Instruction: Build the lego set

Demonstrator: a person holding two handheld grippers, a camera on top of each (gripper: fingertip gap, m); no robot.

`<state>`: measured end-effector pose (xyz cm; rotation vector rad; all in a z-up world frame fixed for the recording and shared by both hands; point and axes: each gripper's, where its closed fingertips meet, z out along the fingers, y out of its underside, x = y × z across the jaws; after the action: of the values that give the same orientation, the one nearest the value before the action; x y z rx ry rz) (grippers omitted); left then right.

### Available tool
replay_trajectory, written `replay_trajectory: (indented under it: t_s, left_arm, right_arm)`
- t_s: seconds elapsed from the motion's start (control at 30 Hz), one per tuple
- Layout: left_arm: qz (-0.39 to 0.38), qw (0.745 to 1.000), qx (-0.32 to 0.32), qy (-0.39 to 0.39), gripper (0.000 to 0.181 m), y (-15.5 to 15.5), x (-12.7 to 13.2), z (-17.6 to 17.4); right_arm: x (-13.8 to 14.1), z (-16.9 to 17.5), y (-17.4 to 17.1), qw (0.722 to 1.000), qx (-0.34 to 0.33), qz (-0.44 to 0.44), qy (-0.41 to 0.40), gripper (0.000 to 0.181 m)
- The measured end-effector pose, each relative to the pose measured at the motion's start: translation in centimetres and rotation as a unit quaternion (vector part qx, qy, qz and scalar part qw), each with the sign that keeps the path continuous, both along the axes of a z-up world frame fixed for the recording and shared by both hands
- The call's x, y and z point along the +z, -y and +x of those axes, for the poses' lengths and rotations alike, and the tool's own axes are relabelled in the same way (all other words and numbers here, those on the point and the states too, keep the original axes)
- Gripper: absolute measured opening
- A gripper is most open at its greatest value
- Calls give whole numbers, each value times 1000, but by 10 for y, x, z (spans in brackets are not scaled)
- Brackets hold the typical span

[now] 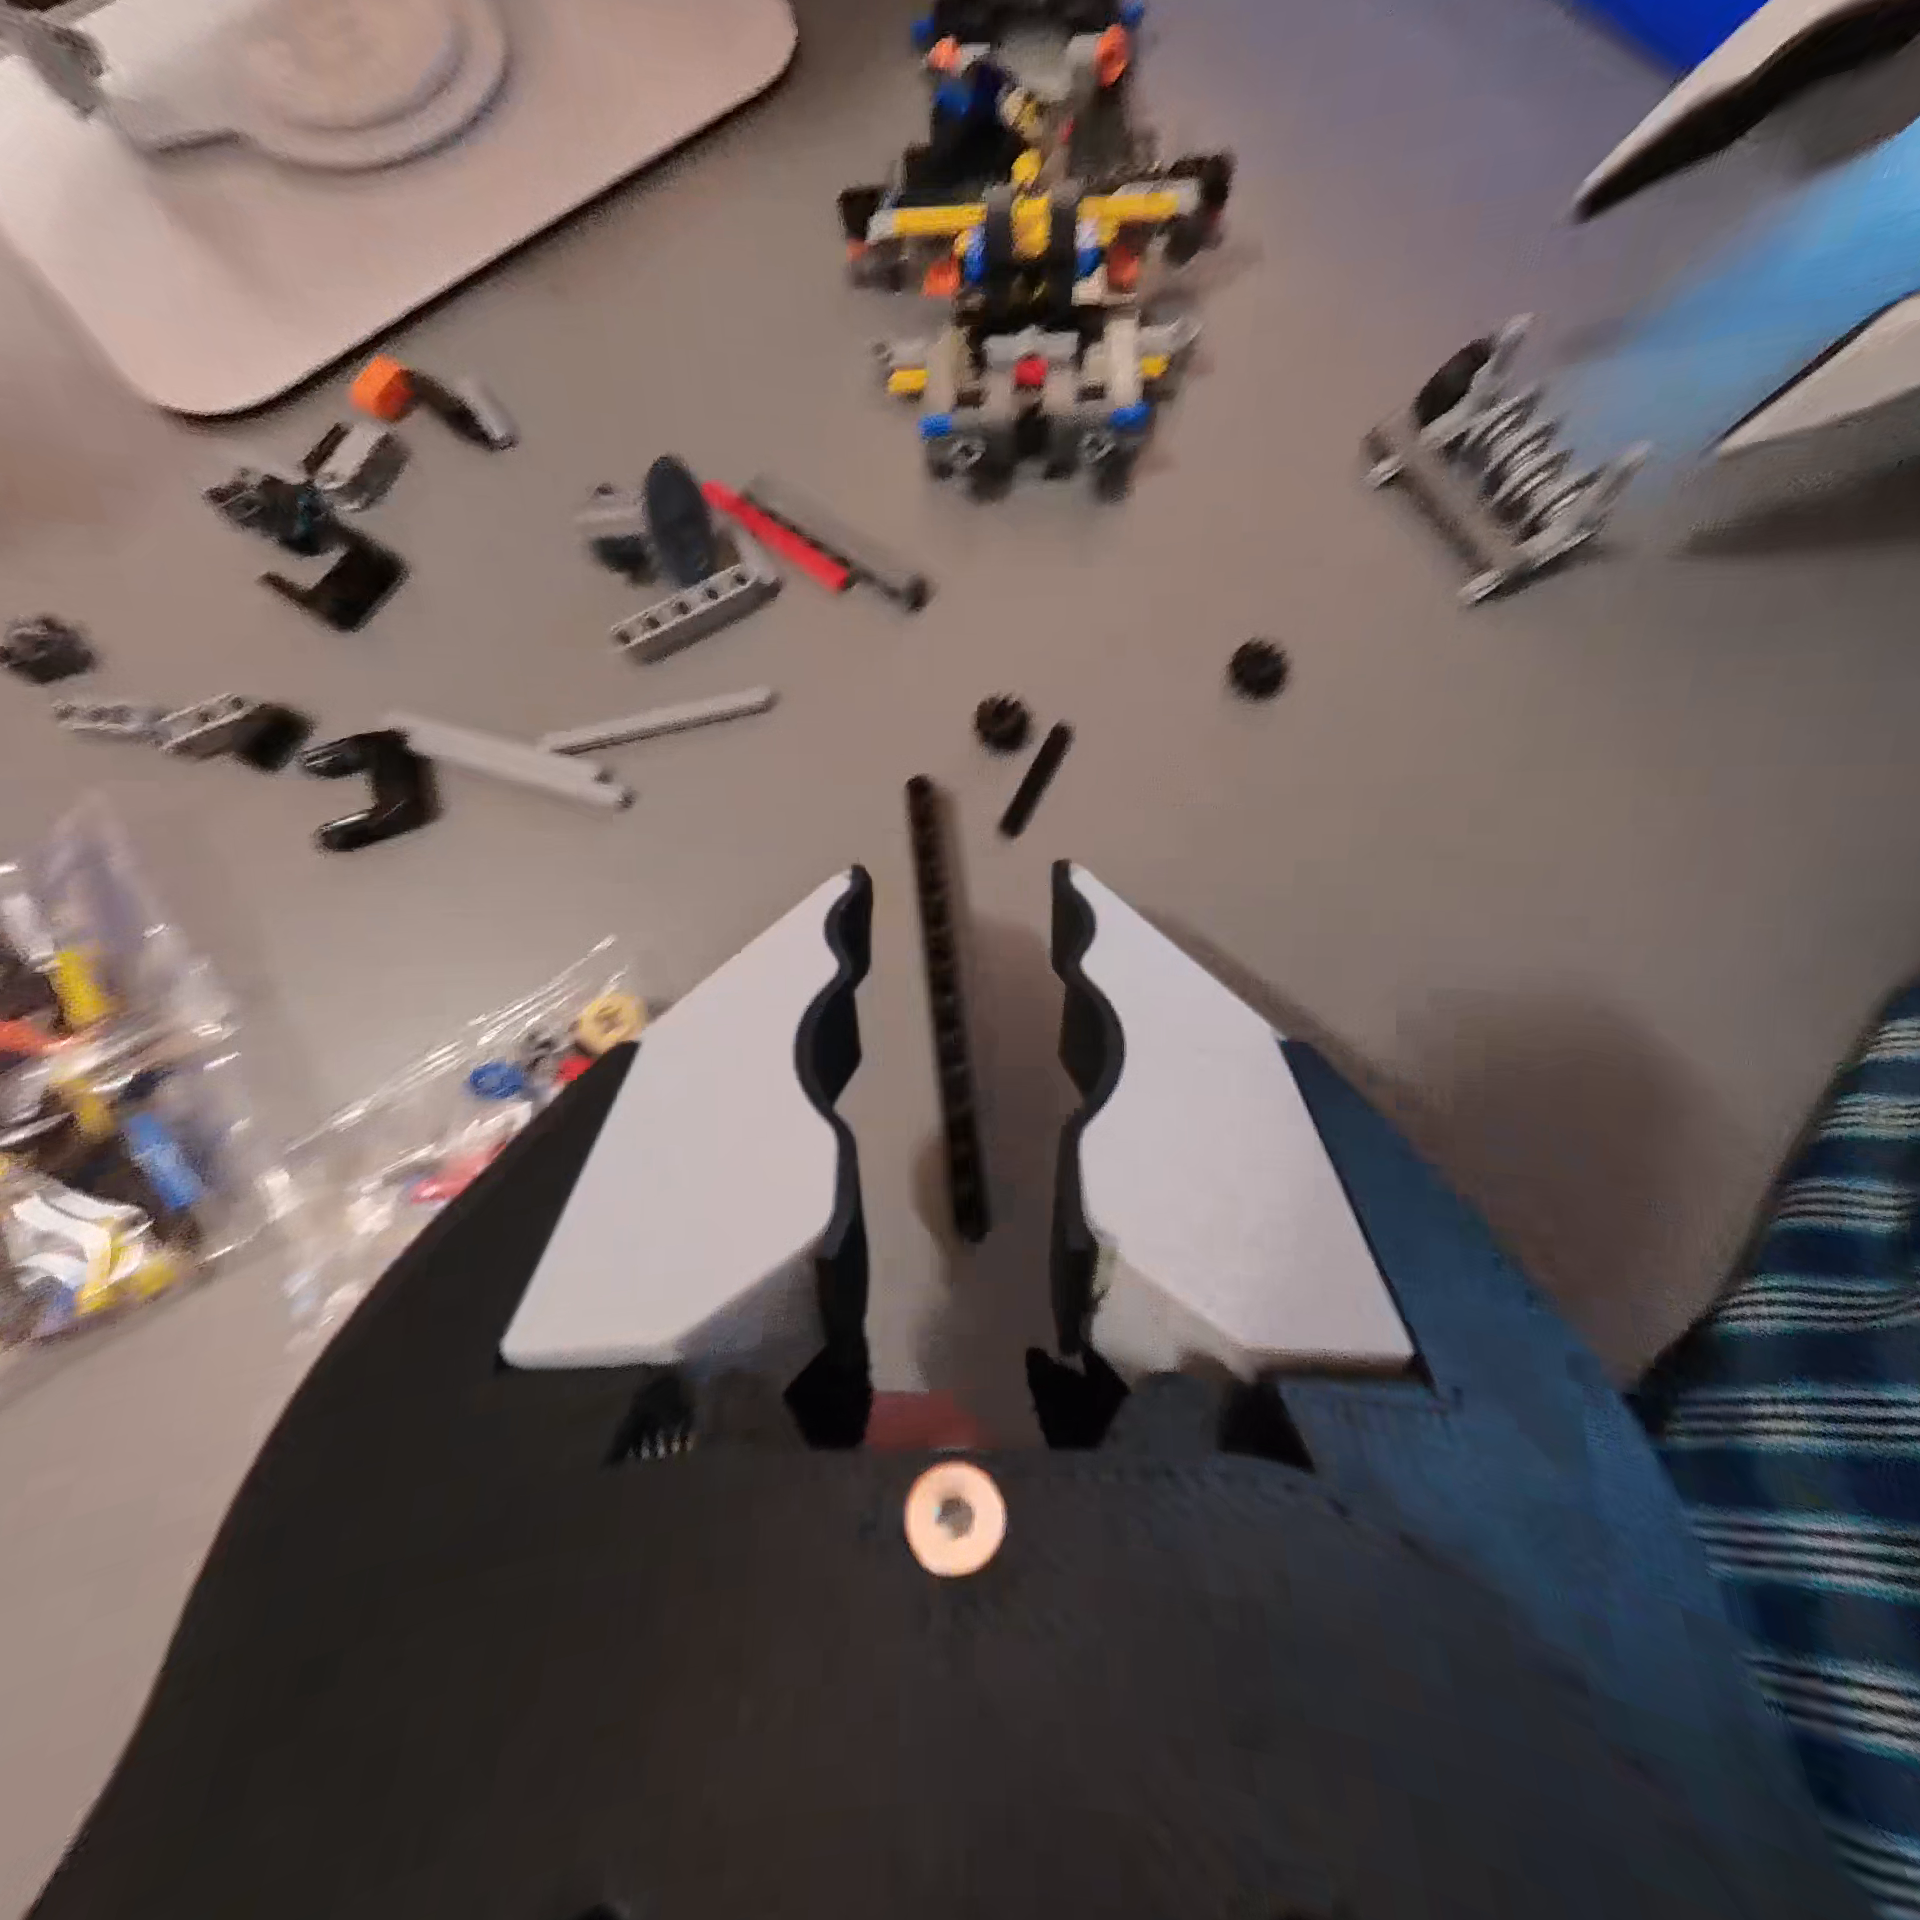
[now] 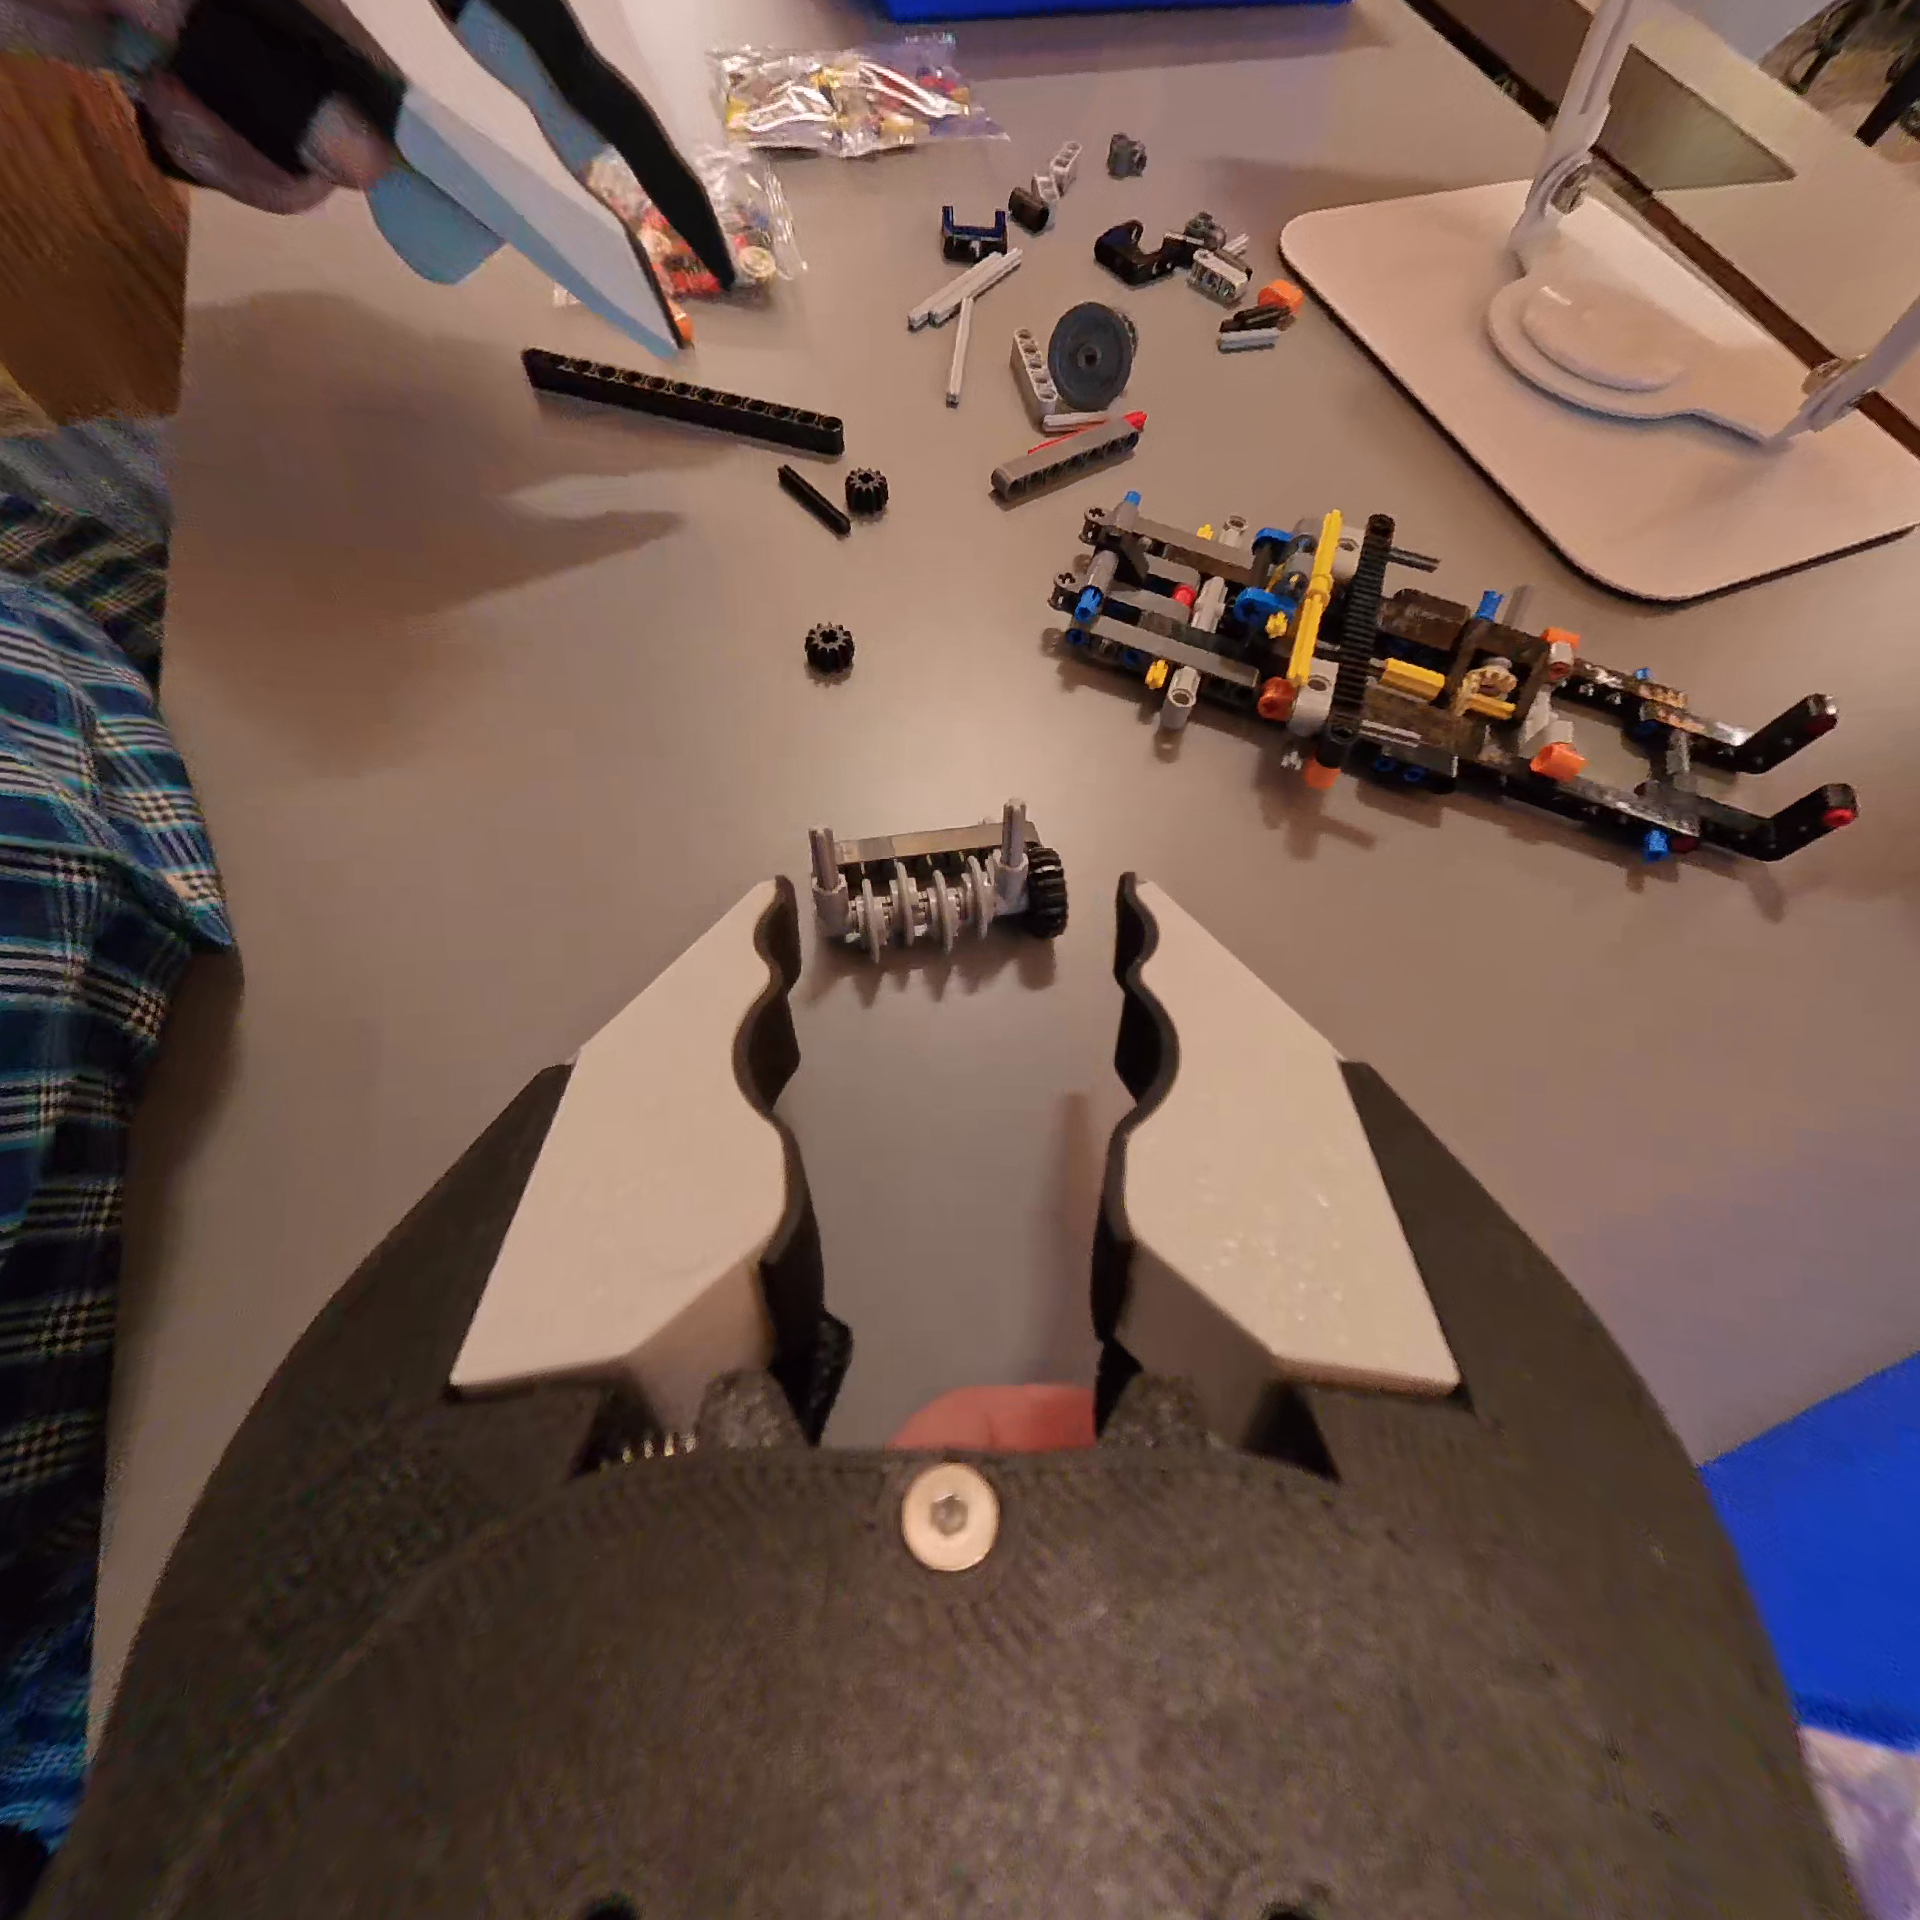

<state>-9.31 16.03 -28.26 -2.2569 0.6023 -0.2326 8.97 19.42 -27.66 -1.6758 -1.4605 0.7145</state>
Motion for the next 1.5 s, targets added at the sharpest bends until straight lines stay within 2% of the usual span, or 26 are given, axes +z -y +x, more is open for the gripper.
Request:
replay_trajectory:
  t_s: [0.1, 0.23, 0.3, 0.5, 0.57, 0.77, 0.93, 1.1, 1.27, 1.4, 1.5]
  left_arm:
    - [12, 999, 8, -35, 32, -3, -1, -11]
    - [-25, 995, -5, -94, 30, -3, -25, -12]
    - [-23, 995, -11, -95, 29, -4, -26, -8]
    - [20, 997, 8, -68, 27, -22, 1, -22]
    - [35, 995, 6, -92, 27, -36, 5, -33]
    - [61, 980, -94, -165, 26, -85, -2, -37]
    - [22, 966, -159, -203, 26, -102, -26, -36]
    - [7, 970, -181, -162, 14, -104, -31, -26]
    - [3, 984, -136, -114, 5, -99, -26, -27]
    - [-5, 994, -104, -11, 5, -83, -11, -15]
    - [-15, 992, -72, 103, 5, -67, 10, -4]
  right_arm:
    - [3, 0, 1, 1000, -2, 7, -2, 58]
    - [3, 0, 2, 1000, -5, 10, 1, 58]
    - [5, 2, 3, 1000, -7, 12, -2, 58]
    - [7, 7, 0, 1000, -11, 13, -13, 57]
    - [6, 8, -3, 1000, -16, 13, -16, 57]
    - [8, 7, -3, 999, -19, 13, -22, 56]
    - [8, 9, -5, 999, -25, 10, -19, 56]
    - [8, 10, -7, 999, -30, 7, -13, 56]
    - [11, 11, -6, 999, -37, 16, -14, 55]
    - [20, 8, -2, 998, -33, 43, -16, 54]
    - [27, 4, 0, 998, -33, 55, -23, 53]
